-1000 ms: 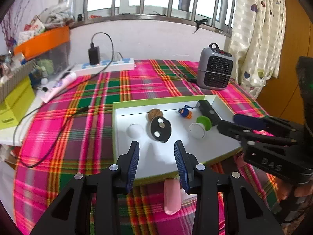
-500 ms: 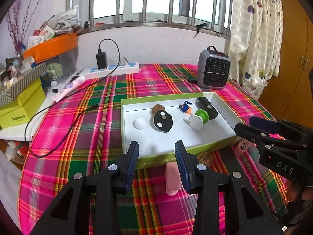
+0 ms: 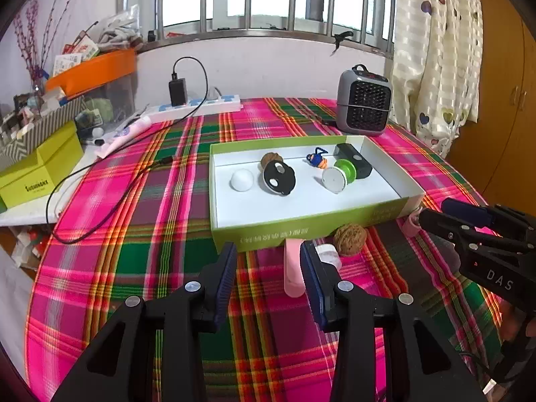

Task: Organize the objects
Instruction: 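Withdraw both tools from the box toward the pink items, then close left tool on the pink cylinder while right tool closes on the pink clip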

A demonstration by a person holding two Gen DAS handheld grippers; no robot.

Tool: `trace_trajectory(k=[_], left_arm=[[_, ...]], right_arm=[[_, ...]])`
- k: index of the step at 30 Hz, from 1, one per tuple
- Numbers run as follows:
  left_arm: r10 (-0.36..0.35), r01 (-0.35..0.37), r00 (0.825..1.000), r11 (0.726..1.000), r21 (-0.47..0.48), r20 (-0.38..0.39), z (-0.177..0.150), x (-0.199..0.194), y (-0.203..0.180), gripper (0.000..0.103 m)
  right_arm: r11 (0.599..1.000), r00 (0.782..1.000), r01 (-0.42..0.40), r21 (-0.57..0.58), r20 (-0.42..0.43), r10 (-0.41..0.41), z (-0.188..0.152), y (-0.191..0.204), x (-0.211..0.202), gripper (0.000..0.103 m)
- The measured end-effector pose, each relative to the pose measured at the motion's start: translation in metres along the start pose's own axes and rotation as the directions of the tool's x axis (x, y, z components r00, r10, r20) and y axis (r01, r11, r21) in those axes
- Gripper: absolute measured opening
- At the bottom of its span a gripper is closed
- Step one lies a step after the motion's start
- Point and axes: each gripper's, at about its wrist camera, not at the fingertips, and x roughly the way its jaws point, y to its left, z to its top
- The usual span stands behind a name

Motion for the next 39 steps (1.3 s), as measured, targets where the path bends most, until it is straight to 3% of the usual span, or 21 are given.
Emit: trace_trajectory(k=[9, 13, 19, 34, 39], left_arm=[[-0.025, 0.025, 1.0, 0.999, -0.031, -0.019, -0.013, 0.002, 0.009, 0.039], [-0.087, 0.085, 0.996, 0.995, -0.053, -0.031, -0.018, 0.005, 0.012, 0.043], [-0.114, 0.11, 0.992, 0.992, -0.069, -0.056, -0.022, 0.011, 0.011, 0.046], [-0.102, 0.096, 0.988, 0.994, -0.056, -0.116, -0.014, 0.031, 0.004, 0.047], [-0.113, 0.102, 0.984, 0.991, -0.081, -0.137, -0.014, 0.036, 0.008, 0.047]], right_arm=[[0.999, 1.0, 0.0, 0.032, -0.02, 0.0, -0.014, -0.01, 0.002, 0.044], [0.999, 1.0, 0.0, 0.043, -0.026, 0.001, -0.018, -0.014, 0.004, 0.053], [0.997, 0.999, 0.013, 0.076, -0.052, -0.01, -0.022, -0.022, 0.01, 0.053], [0.995, 0.996, 0.037, 0.096, -0.085, -0.029, -0.005, -0.027, 0.034, 0.053], [0.991, 0.991, 0.095, 0.097, -0.108, -0.085, -0.004, -0.03, 0.038, 0.053]])
